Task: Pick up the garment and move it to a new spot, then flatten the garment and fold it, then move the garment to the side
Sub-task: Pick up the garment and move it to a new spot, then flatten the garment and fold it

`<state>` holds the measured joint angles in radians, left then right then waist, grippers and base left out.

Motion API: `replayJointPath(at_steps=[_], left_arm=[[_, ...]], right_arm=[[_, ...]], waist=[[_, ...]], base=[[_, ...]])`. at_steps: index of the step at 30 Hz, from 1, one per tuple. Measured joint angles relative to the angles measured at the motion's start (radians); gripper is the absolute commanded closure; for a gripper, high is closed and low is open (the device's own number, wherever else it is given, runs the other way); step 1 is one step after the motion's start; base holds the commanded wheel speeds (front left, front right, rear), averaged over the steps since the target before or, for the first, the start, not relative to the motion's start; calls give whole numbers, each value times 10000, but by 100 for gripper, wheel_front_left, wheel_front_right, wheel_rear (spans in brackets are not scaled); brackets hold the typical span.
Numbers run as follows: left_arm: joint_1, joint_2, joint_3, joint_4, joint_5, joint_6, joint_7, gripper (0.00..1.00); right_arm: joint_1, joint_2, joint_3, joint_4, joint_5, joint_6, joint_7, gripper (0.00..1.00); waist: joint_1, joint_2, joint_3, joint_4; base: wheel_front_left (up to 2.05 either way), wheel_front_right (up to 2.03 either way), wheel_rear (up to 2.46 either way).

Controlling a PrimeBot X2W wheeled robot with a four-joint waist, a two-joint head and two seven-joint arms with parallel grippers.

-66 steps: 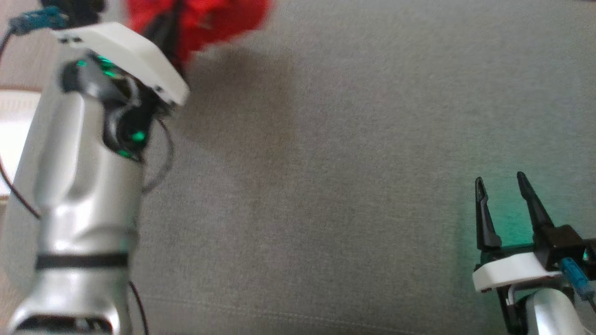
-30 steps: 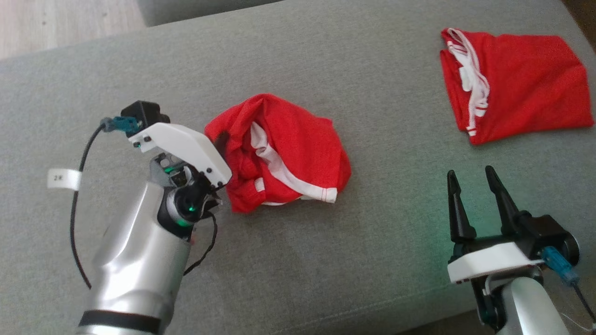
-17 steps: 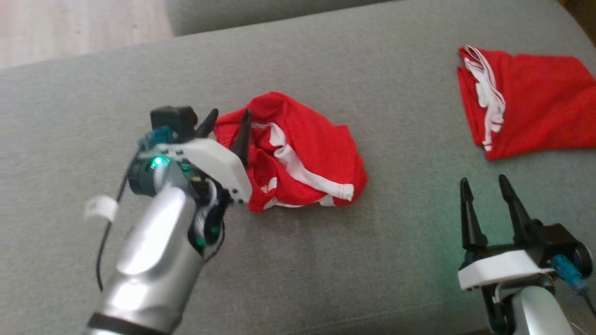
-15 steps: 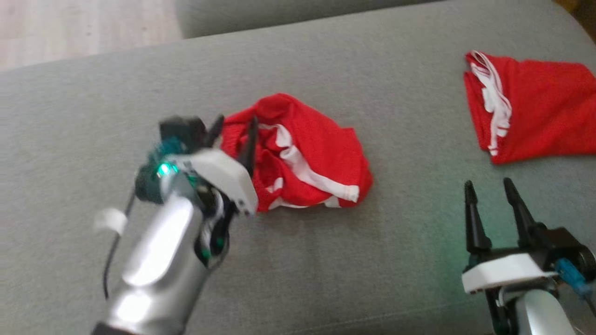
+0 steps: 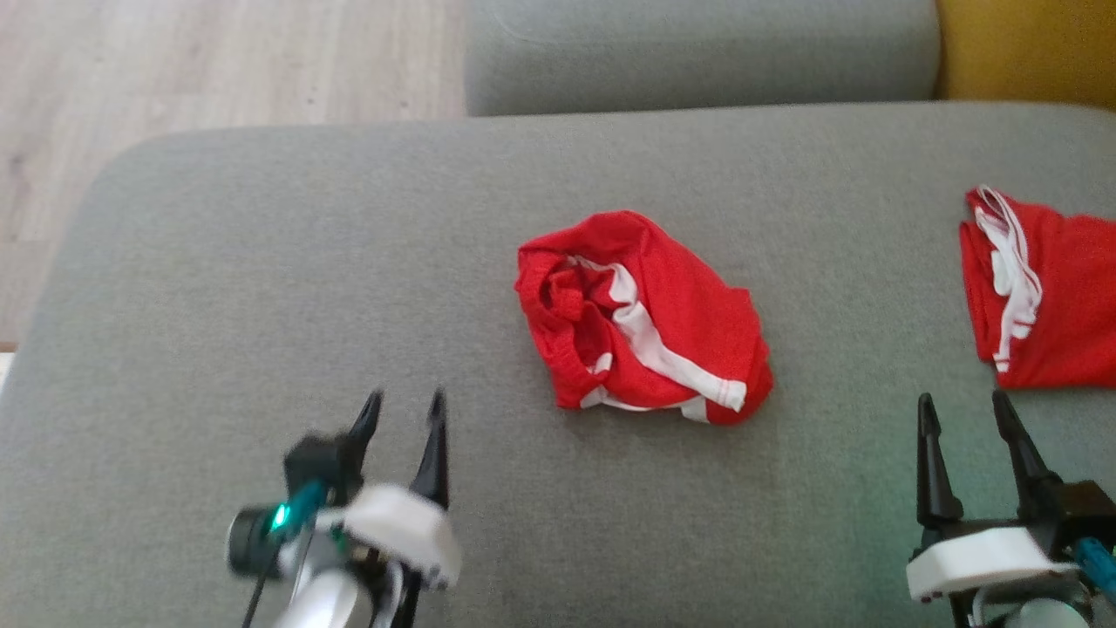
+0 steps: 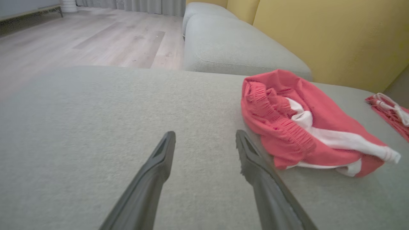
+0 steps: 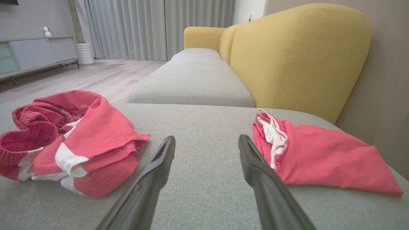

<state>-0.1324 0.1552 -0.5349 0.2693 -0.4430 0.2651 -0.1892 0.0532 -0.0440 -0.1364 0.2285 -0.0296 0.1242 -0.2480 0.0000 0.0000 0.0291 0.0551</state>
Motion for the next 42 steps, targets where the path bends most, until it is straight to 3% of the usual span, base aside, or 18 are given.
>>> replayJointPath(at_steps=[6, 12, 22, 42], left_arm=[[1356, 330, 88, -405, 234, 339, -483, 0], [2272, 481, 606, -669, 435, 328, -591, 0], [2584, 255, 1647, -1114, 1503, -290, -602, 0], [2731, -395, 2849, -1080, 2497, -1233, -602, 0]], right_arm=[[345, 6, -63, -12, -71, 0, 0, 0], [648, 12, -71, -6, -71, 0, 0, 0], [792, 13, 12, 86, -52, 0, 0, 0], [841, 19, 378, 403, 387, 0, 0, 0]], waist=[[0, 0, -371, 335], [0, 0, -551, 417], [0, 0, -665, 386], [0, 0, -761, 238]], base=[[0, 0, 0], [0, 0, 0], [0, 0, 0], [0, 0, 0]])
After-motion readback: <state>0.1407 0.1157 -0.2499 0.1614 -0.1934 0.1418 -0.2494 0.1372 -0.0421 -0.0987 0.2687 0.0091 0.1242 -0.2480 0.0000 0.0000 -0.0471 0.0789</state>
